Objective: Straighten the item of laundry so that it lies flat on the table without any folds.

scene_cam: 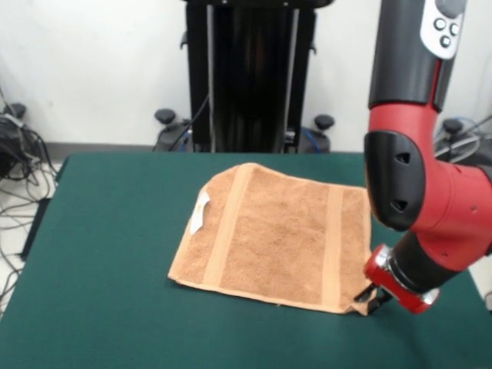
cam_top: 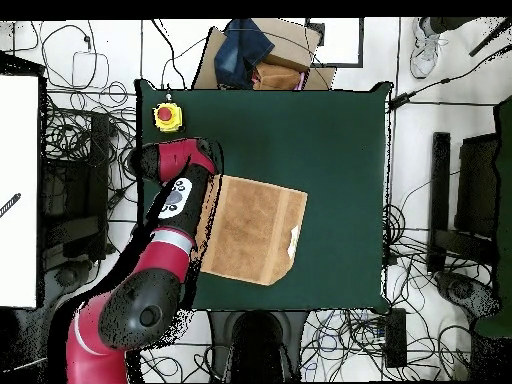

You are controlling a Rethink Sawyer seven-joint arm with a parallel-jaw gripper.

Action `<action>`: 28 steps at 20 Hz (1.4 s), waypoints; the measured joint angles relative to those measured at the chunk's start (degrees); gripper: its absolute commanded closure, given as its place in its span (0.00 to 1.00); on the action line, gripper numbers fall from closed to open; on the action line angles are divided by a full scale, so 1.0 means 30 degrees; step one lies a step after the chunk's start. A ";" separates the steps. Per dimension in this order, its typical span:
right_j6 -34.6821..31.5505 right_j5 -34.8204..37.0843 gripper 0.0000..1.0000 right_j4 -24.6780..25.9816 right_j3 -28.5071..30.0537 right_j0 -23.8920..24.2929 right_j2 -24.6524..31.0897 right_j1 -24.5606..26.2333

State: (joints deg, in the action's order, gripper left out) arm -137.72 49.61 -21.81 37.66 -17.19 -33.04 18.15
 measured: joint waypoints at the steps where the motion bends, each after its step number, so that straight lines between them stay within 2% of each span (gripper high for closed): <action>1: 0.0000 -0.0008 1.00 0.0000 0.0000 0.0000 0.0000 0.0002; 6: -0.0178 -0.0230 1.00 0.0004 0.0075 -0.0047 -0.0099 -0.0004; 20: -0.2414 -0.2724 1.00 0.0008 0.0552 -0.0279 -0.0808 -0.0045; 23: -0.3015 -0.3840 1.00 -0.0161 0.0244 -0.0206 -0.1296 0.0236; 28: -0.3938 -0.3884 1.00 -0.0726 -0.0363 -0.0159 -0.2107 0.0746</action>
State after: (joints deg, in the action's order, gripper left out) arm -149.53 37.96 -23.99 36.57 -17.67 -39.36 20.39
